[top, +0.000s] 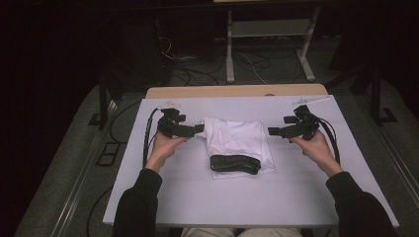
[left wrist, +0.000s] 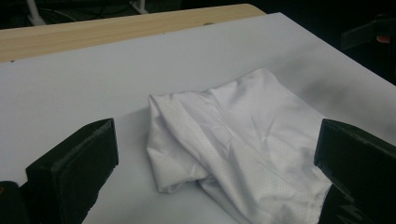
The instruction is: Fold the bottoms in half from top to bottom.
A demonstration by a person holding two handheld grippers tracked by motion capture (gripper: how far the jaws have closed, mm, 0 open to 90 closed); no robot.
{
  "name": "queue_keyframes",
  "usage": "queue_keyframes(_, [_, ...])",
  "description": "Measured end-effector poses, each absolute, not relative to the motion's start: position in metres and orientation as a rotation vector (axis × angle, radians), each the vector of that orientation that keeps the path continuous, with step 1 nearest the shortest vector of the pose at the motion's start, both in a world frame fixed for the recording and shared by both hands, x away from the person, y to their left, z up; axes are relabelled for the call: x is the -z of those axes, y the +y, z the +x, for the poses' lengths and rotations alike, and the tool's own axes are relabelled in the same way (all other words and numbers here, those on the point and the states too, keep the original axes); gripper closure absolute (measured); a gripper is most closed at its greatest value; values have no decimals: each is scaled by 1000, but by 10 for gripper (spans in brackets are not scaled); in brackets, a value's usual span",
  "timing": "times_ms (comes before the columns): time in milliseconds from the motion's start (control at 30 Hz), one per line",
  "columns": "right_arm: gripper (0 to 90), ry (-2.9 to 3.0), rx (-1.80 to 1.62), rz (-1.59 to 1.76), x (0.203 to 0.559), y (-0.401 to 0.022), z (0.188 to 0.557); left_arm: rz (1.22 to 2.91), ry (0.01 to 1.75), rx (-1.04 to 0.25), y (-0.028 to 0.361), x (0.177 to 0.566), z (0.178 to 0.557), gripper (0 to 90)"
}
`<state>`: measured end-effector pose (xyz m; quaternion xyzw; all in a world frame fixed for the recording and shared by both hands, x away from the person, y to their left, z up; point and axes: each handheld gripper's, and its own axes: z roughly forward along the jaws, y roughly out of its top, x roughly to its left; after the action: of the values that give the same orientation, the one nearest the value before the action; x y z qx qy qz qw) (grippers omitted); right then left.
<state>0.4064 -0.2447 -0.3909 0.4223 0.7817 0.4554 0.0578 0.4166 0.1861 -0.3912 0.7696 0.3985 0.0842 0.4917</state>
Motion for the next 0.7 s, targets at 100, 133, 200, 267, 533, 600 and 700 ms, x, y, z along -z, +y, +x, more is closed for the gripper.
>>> queue_keyframes(100, [0, 2365, -1382, 1269, 392, -248, 401, 1874, 959, -209, 189, 392, 410, 0])
queue_keyframes(133, [0, 2364, -1384, 1266, 392, -250, 399, 1885, 952, -210, 190, 392, 408, 0])
queue_keyframes(200, [0, 2365, -1380, 1272, 394, -253, 396, 1889, 942, -212, 191, 393, 404, 0])
queue_keyframes(267, [0, 2358, -1382, 1276, 395, -256, 393, 1892, 935, -214, 192, 394, 398, 0])
queue_keyframes(533, [0, 2332, -1381, 1275, 394, -269, 378, 1892, 915, -218, 199, 395, 382, 0])
queue_keyframes(600, [0, 2324, -1383, 1269, 394, -272, 373, 1889, 915, -217, 200, 395, 378, 0])
queue_keyframes(700, [0, 2314, -1391, 1270, 393, -276, 366, 1878, 908, -208, 204, 395, 371, 0])
